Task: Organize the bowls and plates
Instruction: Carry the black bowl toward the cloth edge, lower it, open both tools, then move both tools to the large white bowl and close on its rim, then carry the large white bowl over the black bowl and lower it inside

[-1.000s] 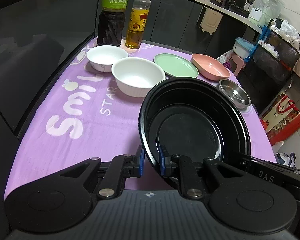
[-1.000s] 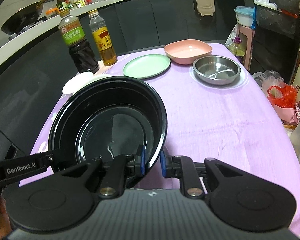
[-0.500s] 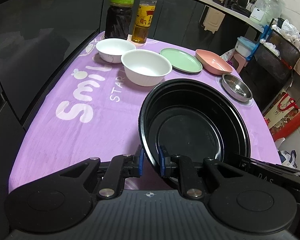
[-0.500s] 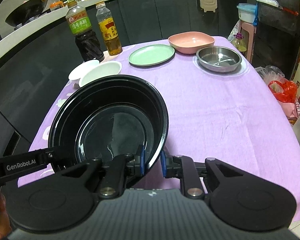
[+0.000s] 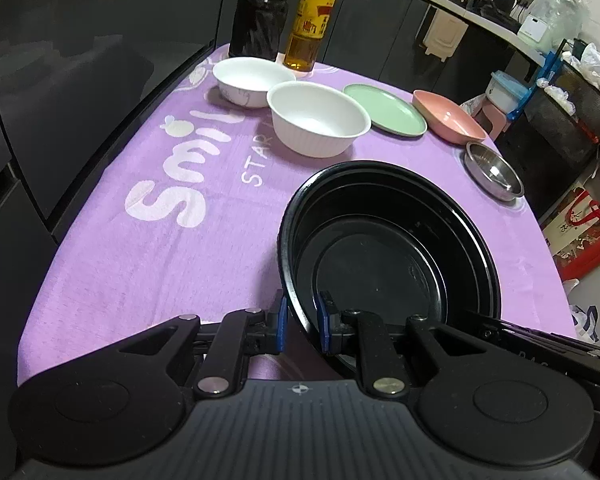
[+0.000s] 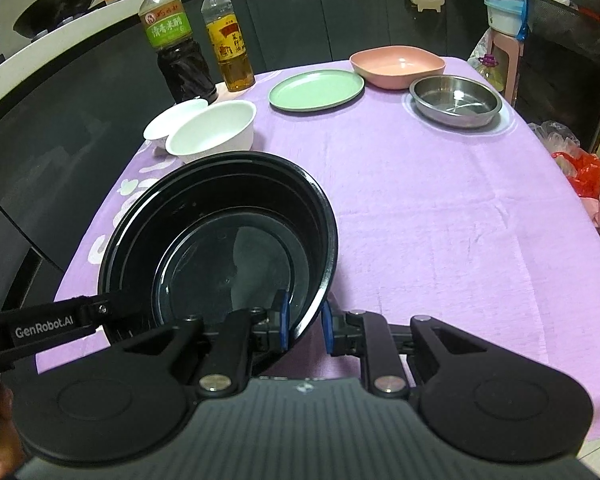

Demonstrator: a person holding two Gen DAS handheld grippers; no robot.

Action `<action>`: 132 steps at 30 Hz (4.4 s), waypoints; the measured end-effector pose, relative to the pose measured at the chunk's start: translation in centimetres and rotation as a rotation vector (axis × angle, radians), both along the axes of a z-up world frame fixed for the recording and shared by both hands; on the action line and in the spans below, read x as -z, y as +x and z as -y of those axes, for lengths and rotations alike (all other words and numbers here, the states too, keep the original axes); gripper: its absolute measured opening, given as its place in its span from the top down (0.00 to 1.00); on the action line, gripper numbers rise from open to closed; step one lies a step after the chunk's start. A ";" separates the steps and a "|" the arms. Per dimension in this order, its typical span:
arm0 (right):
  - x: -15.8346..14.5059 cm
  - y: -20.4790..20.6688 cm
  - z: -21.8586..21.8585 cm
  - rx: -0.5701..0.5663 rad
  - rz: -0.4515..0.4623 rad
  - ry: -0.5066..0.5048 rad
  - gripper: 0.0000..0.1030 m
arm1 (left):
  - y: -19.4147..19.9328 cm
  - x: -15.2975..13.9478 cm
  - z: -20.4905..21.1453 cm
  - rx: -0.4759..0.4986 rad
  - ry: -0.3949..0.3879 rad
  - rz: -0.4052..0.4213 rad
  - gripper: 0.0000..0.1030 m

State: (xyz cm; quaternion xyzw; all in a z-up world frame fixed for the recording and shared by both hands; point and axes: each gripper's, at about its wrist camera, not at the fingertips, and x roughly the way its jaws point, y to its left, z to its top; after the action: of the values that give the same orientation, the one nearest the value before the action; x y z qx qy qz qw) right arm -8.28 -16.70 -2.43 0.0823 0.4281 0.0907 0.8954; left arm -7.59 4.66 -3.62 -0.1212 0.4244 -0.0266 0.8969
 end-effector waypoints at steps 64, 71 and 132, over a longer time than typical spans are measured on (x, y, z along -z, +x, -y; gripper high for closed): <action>-4.6 13.3 -0.7 -0.138 0.106 -0.056 0.56 | 13.1 -2.9 -4.0 -0.163 -0.009 0.082 0.74; -4.2 16.3 -2.5 -0.200 0.074 -0.058 0.56 | 15.5 -2.0 -4.3 -0.175 -0.013 0.048 0.74; -6.0 7.1 -0.8 -0.232 0.083 0.034 0.85 | 5.1 -5.3 1.1 0.077 0.067 0.131 0.88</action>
State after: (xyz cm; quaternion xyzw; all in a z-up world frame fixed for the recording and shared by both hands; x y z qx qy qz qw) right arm -1.18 -15.94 3.60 0.0435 0.3955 0.2041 0.8944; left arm -2.47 3.55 1.66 -0.0730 0.3697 -0.0547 0.9247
